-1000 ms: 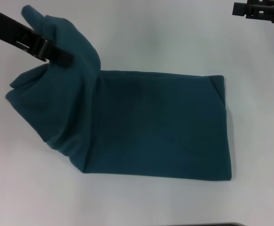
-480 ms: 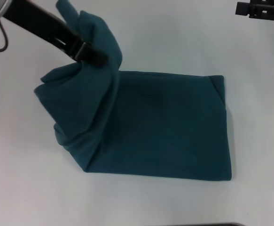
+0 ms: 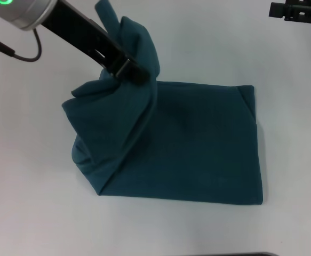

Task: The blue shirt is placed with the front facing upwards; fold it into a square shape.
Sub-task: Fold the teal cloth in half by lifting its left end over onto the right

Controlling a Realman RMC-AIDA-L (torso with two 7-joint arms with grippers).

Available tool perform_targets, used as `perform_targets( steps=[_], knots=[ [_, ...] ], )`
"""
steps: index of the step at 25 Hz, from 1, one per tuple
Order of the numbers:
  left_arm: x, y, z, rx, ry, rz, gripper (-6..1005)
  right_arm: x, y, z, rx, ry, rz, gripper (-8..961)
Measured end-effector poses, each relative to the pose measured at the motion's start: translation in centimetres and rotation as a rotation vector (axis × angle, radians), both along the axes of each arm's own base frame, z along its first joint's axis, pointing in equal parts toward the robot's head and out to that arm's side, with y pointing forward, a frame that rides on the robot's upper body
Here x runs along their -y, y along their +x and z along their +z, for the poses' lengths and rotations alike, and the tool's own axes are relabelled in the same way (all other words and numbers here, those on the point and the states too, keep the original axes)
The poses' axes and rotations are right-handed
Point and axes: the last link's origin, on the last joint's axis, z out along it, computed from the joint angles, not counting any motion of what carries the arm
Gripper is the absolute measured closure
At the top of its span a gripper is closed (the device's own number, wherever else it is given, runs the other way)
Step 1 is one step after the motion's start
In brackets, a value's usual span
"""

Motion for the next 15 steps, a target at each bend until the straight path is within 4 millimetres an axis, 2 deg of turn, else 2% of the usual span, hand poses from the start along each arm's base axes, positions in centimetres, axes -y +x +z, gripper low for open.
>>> perform_targets(
  steps=[15],
  knots=[
    [0.1,2.6,-2.2,-0.008,-0.035,-0.064,935,0.2,0.2,-0.1,-0.002,-0.007,-0.004,47]
  ],
)
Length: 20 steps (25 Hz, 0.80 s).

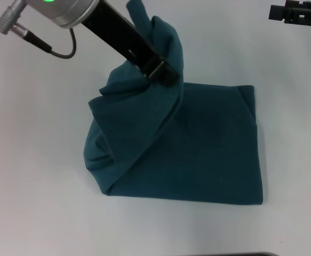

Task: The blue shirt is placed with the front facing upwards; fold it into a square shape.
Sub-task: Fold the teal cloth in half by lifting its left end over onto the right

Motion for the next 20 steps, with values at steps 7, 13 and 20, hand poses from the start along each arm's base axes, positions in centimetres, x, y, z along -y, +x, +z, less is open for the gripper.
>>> perform_targets(
  steps=[7,13,20],
  knots=[
    [0.3,1.3,-0.4,0.01,-0.02,-0.031,934,0.0,0.0,0.1,0.003,0.0,0.001,51],
    [0.4,2.3,-0.7,0.011,-0.029,-0.055,934,0.0,0.0,0.1,0.002,-0.001,0.0,54],
    [0.5,2.9,-1.2,0.034,-0.041,-0.071,934,0.1,0.0,0.2,0.0,0.003,0.002,58]
  ],
)
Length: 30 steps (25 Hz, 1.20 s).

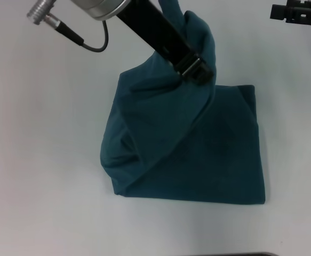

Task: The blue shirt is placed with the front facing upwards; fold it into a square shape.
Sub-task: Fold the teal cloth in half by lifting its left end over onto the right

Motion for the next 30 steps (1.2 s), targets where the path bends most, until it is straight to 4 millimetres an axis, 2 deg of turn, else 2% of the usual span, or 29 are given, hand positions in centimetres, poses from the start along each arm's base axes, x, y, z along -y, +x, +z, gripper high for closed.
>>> perform_targets(
  steps=[16,24,29,30],
  knots=[
    [-1.1,-0.3,-2.4,0.035,-0.016,0.041,934,0.2,0.1,0.1,-0.004,-0.003,0.0,68],
    [-1.4,-1.0,-4.9,0.035,-0.039,0.084,935,0.3,0.2,0.1,-0.006,-0.002,-0.002,72],
    [-2.0,-1.4,-4.3,0.093,-0.017,0.124,876,0.4,0.2,0.1,-0.007,-0.003,-0.003,75],
    [-2.1,-1.5,-4.0,0.102,-0.013,0.133,835,0.4,0.2,0.1,-0.007,-0.002,-0.003,76]
  ],
)
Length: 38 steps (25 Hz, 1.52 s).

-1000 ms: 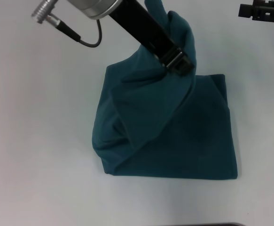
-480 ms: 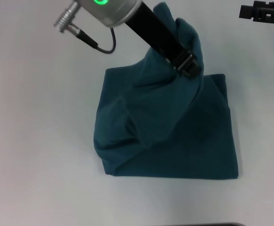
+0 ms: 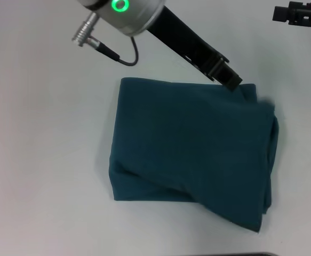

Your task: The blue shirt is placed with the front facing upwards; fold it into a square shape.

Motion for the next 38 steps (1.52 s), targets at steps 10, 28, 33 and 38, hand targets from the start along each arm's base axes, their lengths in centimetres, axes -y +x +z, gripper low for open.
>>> perform_targets(
  steps=[10,28,33,38],
  knots=[
    [-0.1,-2.6,2.0,0.043,0.068,0.049,432,0.3,0.0,0.0,-0.003,-0.029,0.002,82],
    [0.6,-13.8,5.2,0.317,0.205,0.208,100,6.4,3.9,-0.3,-0.034,-0.311,-0.211,92],
    [1.2,-16.4,4.3,0.371,0.184,0.21,99,7.1,4.7,-1.3,-0.024,-0.361,-0.261,95],
    [1.5,-18.2,3.1,0.404,0.167,0.222,99,7.0,5.0,-2.3,-0.018,-0.391,-0.31,98]
  ],
)
